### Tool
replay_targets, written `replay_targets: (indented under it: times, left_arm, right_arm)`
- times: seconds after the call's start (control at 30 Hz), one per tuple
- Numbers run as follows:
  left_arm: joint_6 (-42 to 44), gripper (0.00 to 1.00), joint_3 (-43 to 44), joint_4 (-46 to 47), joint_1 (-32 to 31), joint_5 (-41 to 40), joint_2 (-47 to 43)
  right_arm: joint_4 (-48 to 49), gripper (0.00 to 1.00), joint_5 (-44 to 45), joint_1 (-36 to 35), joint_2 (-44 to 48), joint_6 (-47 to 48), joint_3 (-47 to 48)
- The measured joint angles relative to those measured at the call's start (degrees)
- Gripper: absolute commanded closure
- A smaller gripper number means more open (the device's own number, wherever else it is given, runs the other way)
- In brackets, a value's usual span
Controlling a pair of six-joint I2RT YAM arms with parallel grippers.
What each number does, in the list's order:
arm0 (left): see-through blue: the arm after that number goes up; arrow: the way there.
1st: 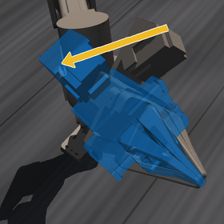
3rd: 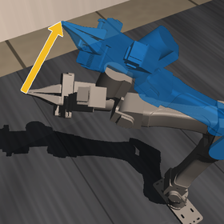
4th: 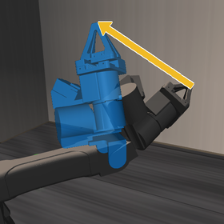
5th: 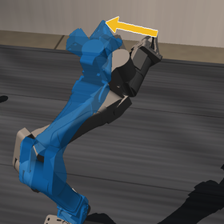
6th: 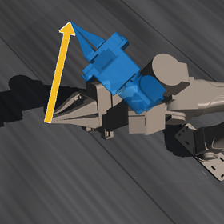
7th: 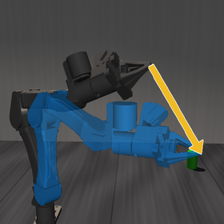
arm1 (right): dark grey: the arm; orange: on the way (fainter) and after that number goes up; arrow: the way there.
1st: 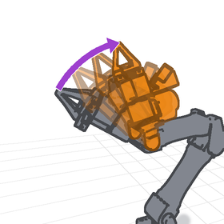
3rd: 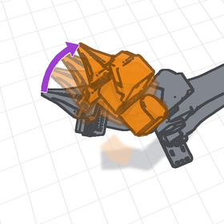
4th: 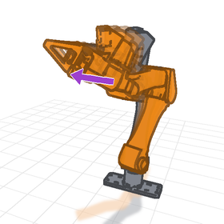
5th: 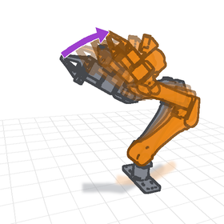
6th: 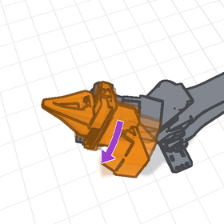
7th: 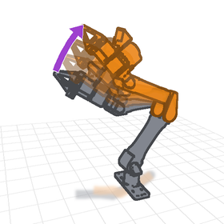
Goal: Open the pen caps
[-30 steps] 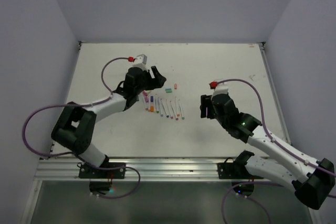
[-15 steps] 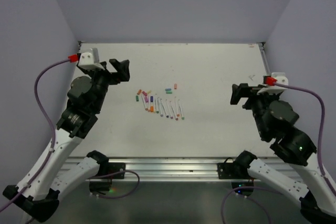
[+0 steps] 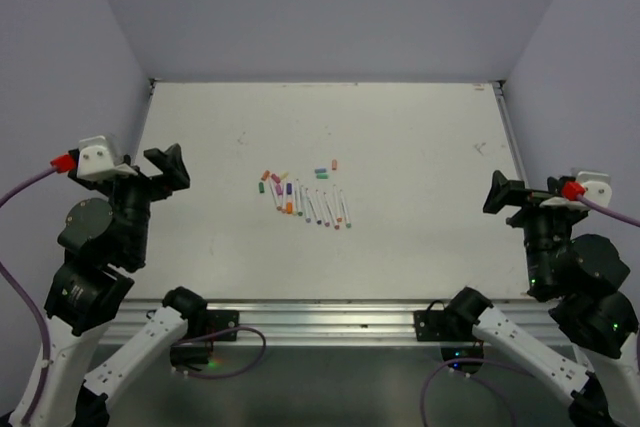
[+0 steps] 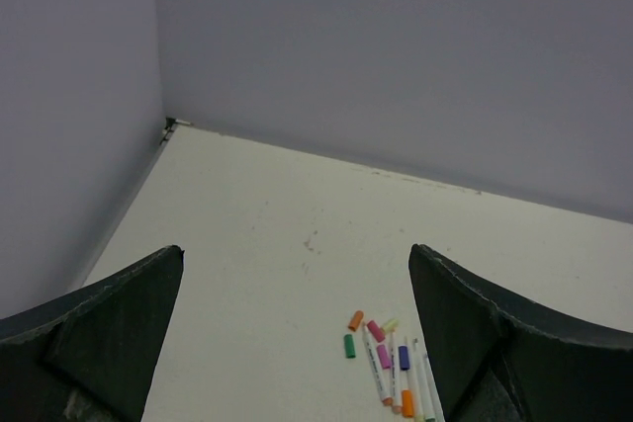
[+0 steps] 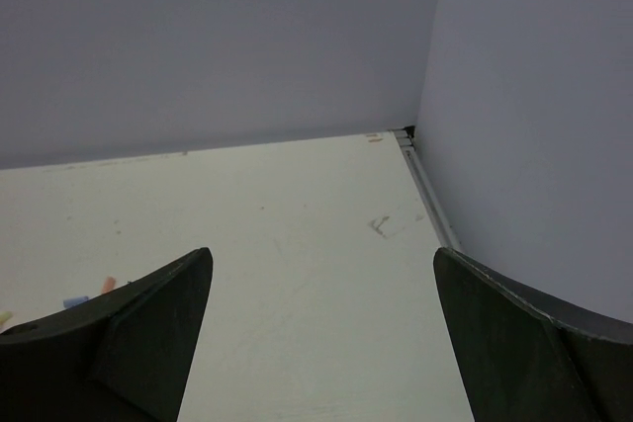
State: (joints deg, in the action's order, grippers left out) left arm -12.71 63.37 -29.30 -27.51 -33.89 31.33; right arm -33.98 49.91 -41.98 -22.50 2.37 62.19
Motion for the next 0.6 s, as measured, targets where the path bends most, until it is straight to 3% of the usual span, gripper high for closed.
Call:
replay_targets:
  times: [0.3,0.6]
  left_arm:
    - [-0.24,0.0,1.09,-5.49,0.0,-5.88,-6.86]
    - [-1.18,0.0,1.14,-6.38,0.0,-7.15,-7.93]
  right_arm:
    - [-0.37,0.01,0.81,0.0,2.4,0.9,-0.37]
    - [-0.37,0.01,0.76,0.0,2.38,0.9,-0.39]
